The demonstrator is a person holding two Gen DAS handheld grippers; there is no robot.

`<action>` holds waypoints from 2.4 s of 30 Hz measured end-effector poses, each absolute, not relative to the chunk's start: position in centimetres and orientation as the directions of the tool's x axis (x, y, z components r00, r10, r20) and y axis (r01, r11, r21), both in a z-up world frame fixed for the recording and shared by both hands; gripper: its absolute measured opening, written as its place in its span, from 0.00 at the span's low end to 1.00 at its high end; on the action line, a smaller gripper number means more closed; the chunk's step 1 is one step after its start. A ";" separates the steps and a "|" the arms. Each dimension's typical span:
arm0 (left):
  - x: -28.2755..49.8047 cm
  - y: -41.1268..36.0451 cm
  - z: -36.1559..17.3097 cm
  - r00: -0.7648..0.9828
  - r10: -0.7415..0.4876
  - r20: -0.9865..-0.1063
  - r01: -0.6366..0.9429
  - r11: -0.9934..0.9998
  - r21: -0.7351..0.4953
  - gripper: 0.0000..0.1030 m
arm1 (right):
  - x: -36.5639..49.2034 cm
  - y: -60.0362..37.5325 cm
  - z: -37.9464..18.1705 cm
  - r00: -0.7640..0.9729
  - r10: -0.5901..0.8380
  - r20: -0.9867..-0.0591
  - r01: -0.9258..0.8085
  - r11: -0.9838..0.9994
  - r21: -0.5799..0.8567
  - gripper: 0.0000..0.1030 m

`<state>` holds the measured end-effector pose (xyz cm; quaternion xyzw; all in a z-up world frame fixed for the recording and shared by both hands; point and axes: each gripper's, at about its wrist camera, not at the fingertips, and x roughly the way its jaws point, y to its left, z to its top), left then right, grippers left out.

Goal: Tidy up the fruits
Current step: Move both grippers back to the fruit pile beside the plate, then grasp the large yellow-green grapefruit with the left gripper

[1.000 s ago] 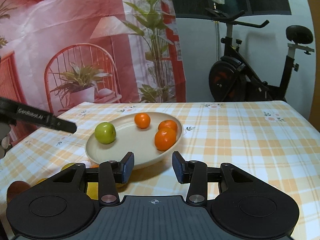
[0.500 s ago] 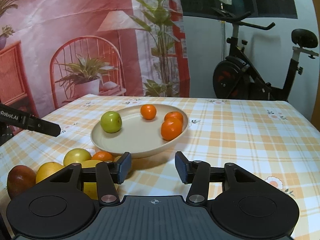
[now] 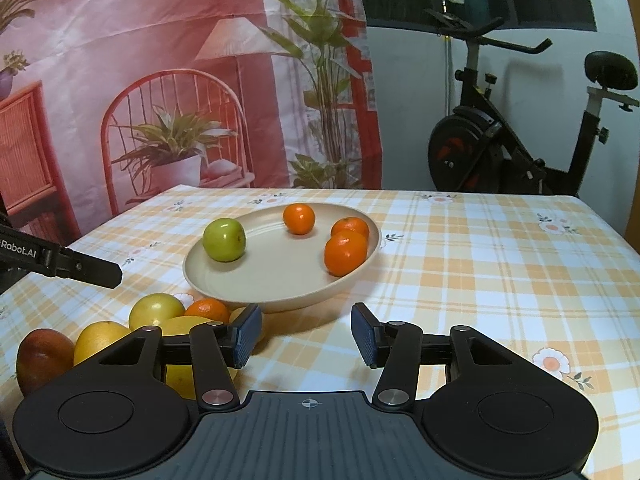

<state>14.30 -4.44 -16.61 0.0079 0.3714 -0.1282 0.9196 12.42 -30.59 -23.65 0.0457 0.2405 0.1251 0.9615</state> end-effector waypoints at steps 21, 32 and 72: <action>16.0 -5.4 -17.4 0.593 -0.359 -0.721 0.294 0.930 -0.221 0.56 | 12.6 -30.7 -23.7 0.839 0.283 -0.464 -0.229 0.958 0.170 0.45; 17.7 -6.0 -19.1 0.511 -0.391 -0.765 0.271 0.918 -0.289 0.56 | 12.6 -30.7 -23.7 0.839 0.284 -0.465 -0.229 0.958 0.171 0.45; 17.4 -3.9 -19.6 0.548 -0.334 -0.767 0.227 0.942 -0.248 0.48 | 13.3 -30.7 -23.7 0.785 0.323 -0.528 -0.230 0.944 0.235 0.45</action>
